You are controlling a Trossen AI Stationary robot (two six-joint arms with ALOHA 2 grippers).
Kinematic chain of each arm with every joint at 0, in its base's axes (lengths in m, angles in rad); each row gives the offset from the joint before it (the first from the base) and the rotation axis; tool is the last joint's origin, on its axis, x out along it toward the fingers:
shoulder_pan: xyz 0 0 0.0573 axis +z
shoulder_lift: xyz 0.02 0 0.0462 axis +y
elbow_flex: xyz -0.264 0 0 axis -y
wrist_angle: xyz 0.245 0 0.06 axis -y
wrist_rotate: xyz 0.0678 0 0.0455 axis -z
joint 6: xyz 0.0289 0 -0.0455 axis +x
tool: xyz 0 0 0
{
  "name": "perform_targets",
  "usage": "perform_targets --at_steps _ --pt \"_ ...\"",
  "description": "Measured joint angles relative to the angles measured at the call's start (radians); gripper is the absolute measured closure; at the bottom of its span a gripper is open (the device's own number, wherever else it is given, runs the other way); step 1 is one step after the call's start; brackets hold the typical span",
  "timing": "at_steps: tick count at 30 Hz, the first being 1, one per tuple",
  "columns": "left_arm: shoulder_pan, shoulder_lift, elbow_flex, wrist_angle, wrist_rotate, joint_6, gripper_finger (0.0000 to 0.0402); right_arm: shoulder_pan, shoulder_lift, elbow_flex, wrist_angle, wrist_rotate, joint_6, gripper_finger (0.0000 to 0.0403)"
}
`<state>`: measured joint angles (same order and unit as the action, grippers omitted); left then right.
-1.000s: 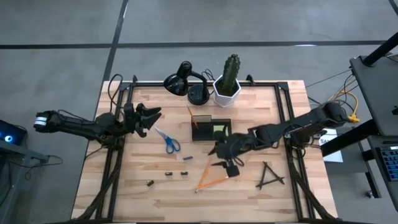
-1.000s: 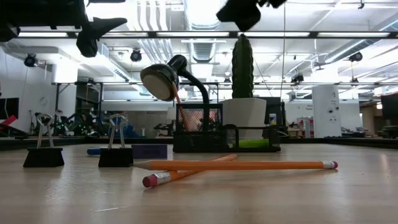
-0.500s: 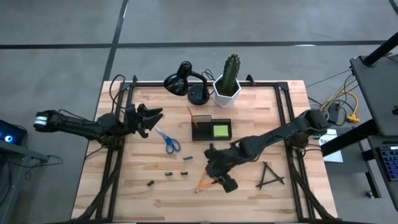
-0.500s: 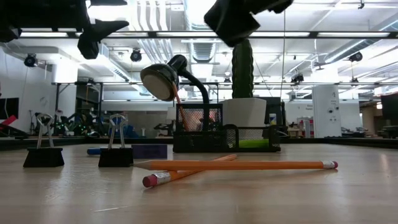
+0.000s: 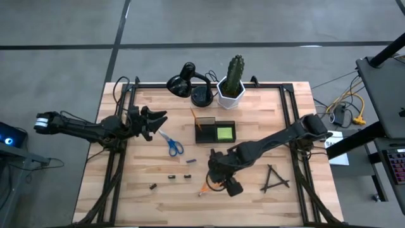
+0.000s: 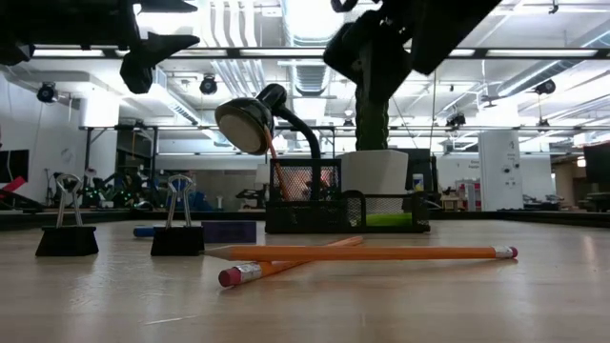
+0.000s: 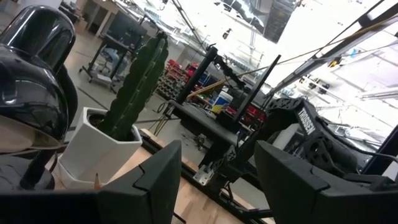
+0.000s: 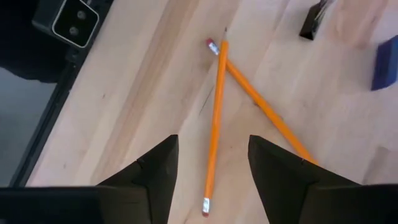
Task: Pick and place office supplies into organizer
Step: Put the yellow pencil into the desk organizer
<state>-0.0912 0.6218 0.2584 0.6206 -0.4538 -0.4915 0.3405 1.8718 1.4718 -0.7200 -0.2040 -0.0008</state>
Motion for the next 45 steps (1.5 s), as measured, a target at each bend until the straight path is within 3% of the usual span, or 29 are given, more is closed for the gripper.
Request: perform_targets --at_steps 7,13,18,23,26,30,45 --pt "0.0 -0.002 0.003 -0.001 0.0 -0.001 0.0214 0.0 -0.002 0.011 0.03 0.032 0.015 0.0227" --pt "0.0 -0.005 0.005 0.0 0.022 0.032 0.0221 -0.002 -0.002 0.011 0.035 0.076 0.131 0.0232" --pt "-0.001 -0.006 0.005 0.0 0.105 0.128 0.0259 0.008 -0.002 0.01 0.084 0.076 0.226 0.0232" --pt "-0.001 -0.009 0.005 0.0 0.179 0.211 0.0313 0.036 0.0 -0.002 0.164 0.121 0.164 0.0231" --pt "-0.002 -0.01 0.005 0.0 0.21 0.191 0.0343 0.048 0.017 -0.003 0.181 0.149 0.101 0.0232" --pt "-0.001 -0.013 0.003 0.0 0.211 0.133 0.0369 0.048 0.056 -0.003 0.186 0.156 0.137 0.0234" --pt "-0.001 -0.009 0.002 -0.001 0.213 0.131 0.0378 0.081 0.175 -0.004 0.239 0.153 0.185 0.0254"
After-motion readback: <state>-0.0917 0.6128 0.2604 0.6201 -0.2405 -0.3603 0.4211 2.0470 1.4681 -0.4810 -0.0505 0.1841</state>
